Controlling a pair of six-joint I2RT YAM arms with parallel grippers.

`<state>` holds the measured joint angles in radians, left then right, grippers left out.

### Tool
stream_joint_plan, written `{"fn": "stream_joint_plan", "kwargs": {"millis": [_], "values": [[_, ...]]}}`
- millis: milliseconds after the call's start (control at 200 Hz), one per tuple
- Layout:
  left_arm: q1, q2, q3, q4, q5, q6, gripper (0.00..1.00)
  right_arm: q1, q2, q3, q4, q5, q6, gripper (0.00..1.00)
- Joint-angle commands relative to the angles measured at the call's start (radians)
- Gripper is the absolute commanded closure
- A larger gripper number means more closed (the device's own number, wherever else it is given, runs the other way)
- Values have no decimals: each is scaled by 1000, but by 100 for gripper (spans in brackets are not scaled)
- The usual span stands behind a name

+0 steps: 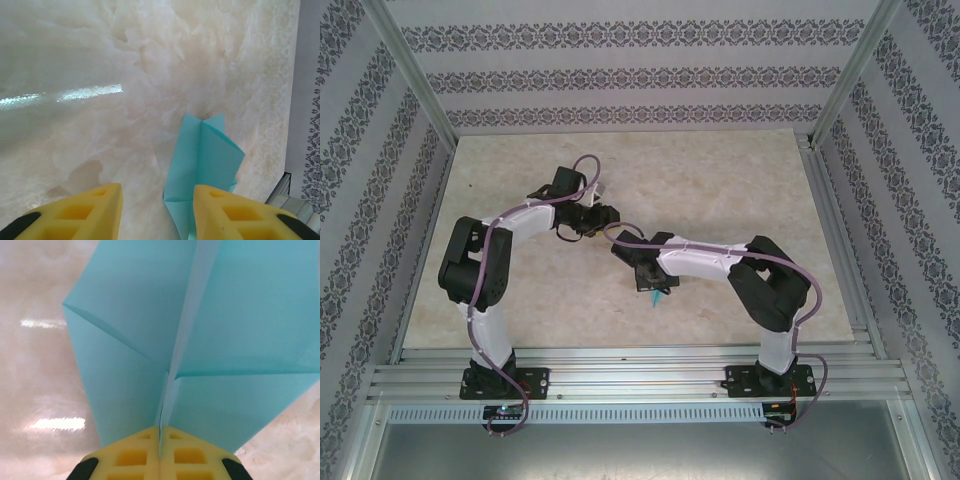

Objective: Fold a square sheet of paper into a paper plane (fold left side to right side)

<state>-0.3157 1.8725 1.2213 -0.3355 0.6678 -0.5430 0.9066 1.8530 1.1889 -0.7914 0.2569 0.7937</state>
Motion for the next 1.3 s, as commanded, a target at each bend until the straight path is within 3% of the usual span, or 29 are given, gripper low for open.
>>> {"fn": "stream_joint_plan", "kwargs": {"millis": [0,190,445,644,864,1004,1189,1294], "values": [[38,-105,-38,-14,-30,32,57,-30,-116,-59,89,-52,-51,100],[101,-257,-118,-36,-67,50,55,-131,-268,-173,196,-165,-284,100],[121,-371,-196,-83,-114,84,54,-319,-251,-227,326,-337,-471,97],[123,-415,-220,-113,-135,96,53,-350,-107,-163,273,-333,-482,93],[122,-487,-230,-164,-174,122,52,-363,-61,-139,237,-301,-420,79],[123,-514,-231,-189,-184,128,52,-365,-53,-121,210,-287,-408,80],[122,-536,-232,-211,-209,134,52,-365,-16,-107,198,-310,-396,94],[125,-578,-241,-223,-234,144,51,-378,-39,-61,174,-306,-419,96]]}}
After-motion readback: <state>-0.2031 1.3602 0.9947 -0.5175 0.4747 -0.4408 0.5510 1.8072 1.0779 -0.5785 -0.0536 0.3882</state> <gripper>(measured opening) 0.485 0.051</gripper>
